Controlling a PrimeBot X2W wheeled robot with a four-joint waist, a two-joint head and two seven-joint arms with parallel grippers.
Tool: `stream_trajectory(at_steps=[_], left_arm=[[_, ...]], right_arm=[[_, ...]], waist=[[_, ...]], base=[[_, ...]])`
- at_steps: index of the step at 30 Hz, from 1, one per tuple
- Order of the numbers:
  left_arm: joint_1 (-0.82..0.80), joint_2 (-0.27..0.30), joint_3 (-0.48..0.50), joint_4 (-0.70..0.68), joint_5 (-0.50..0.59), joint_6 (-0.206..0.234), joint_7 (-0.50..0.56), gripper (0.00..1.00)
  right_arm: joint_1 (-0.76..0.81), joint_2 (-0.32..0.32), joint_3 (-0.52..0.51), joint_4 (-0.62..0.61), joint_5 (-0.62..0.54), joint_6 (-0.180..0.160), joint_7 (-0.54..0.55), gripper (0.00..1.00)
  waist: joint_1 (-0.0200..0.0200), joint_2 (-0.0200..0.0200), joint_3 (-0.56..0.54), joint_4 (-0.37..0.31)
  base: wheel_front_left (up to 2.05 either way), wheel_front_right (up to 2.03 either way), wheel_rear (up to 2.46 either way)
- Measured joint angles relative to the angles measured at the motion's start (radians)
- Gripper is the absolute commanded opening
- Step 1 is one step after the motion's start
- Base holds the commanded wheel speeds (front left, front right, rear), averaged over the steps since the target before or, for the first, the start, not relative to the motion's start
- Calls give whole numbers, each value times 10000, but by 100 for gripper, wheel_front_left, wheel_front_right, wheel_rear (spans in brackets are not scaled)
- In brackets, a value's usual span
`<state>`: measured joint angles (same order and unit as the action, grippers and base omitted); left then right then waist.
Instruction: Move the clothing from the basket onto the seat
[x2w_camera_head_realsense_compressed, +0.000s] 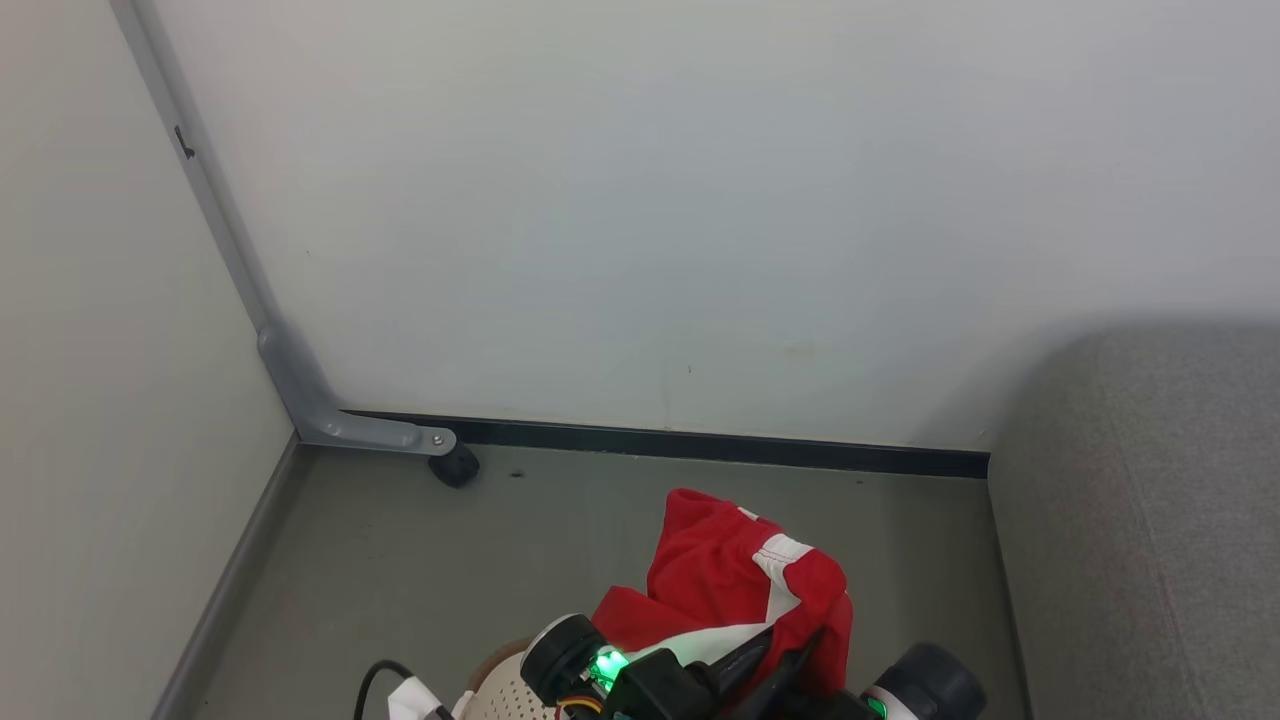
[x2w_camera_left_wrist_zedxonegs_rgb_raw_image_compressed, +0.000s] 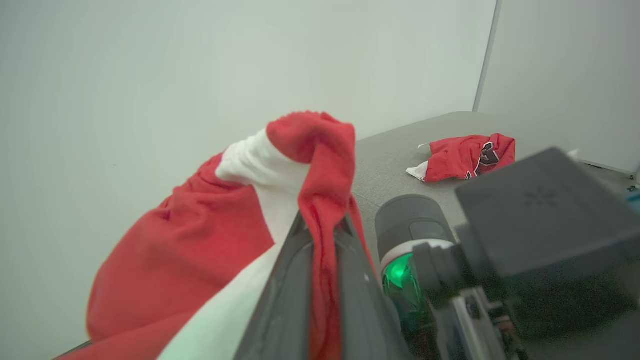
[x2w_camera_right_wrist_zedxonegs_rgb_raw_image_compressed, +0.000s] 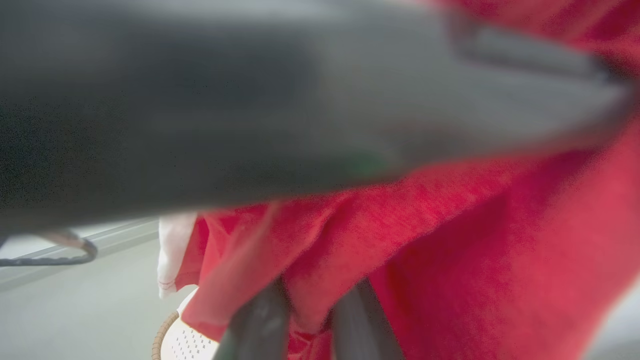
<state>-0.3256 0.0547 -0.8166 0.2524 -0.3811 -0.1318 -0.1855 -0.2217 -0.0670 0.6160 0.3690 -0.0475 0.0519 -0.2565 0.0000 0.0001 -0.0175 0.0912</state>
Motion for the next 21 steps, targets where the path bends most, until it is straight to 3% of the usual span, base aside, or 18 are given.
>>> stream_trajectory(at_steps=[9, 10, 11, 12, 21], left_arm=[[0, 52, 12, -6, -58, -2, 50, 0], [0, 52, 31, -6, -63, -2, 50, 18], [0, 54, 50, -6, -71, -2, 48, 53], [0, 56, 63, -4, -71, 0, 48, 100], [1, 75, 155, 6, -157, 10, 10, 100]], right_arm=[[-43, 19, -217, -94, 468, -251, 0, 0], [-43, 17, -274, -109, 499, -268, 0, 0], [-41, 17, -318, -127, 520, -303, 0, 0], [-38, 21, -360, -151, 558, -353, 0, 0], [13, 29, -746, -385, 650, -662, 0, 0]], waist=[[0, 0, 20, 8], [0, 0, 22, 6], [0, 0, 22, 5], [0, 0, 20, 3], [0, 0, -22, -3]], base=[[0, 0, 0], [0, 0, 0], [0, 0, 0], [0, 0, 0], [0, 0, 0]])
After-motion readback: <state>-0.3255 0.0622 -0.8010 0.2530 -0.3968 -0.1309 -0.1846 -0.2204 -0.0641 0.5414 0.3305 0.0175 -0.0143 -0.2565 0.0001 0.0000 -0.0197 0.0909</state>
